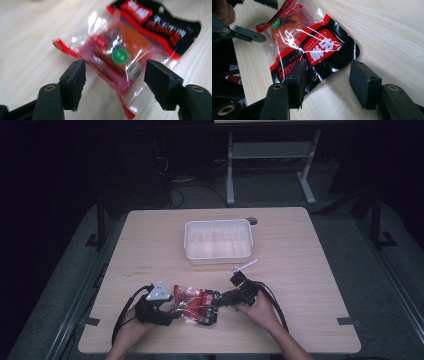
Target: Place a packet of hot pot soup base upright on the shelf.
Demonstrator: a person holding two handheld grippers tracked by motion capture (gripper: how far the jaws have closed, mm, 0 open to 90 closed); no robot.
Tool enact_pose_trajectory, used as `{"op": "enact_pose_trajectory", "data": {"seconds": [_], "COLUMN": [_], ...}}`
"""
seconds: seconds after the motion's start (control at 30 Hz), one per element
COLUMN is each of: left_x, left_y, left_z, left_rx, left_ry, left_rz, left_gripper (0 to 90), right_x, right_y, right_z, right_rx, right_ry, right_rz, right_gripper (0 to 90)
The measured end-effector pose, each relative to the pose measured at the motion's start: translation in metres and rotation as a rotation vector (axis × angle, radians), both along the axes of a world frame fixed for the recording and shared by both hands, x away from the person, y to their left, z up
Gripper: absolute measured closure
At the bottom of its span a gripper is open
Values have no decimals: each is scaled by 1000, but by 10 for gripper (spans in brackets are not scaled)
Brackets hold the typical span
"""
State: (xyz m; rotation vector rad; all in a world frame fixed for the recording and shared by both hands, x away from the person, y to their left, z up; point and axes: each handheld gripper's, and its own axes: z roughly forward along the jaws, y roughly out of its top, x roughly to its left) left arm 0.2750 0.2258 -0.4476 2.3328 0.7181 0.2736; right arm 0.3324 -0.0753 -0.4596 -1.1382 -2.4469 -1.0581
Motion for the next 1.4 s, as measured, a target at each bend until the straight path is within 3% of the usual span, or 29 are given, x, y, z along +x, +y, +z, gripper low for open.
{"op": "enact_pose_trajectory", "data": {"seconds": [0.07, 0.17, 0.53, 0.67, 0.8, 1.0, 1.2, 1.4], "left_x": [-1, -3, 0, -4, 0, 1, 2, 4], "left_y": [-2, -7, -9, -13, -12, -7, -6, -1], "left_z": [6, 6, 0, 10, 1, -4, -6, -9], "left_rx": [-27, -28, 5, -46, 11, 8, -10, -37], "left_ry": [-25, -34, -14, -64, -29, -1, 24, 44], "left_rz": [-4, -21, -35, -56, -50, -32, -28, -20], "left_gripper": [329, 325, 327, 337, 337, 342, 352, 362], "right_x": [0, 0, 6, 8, 9, 4, -5, -8], "right_y": [3, 9, 20, 20, 21, 12, -2, 5], "right_z": [-1, -3, -5, -6, -6, 3, 7, -1], "right_rx": [-5, -16, -16, -4, -2, 13, 68, 73], "right_ry": [-3, -3, -47, -48, -48, -53, 16, 72], "right_rz": [5, 12, 17, 12, 9, -4, -21, -15], "right_gripper": [500, 526, 552, 564, 555, 483, 473, 493]}}
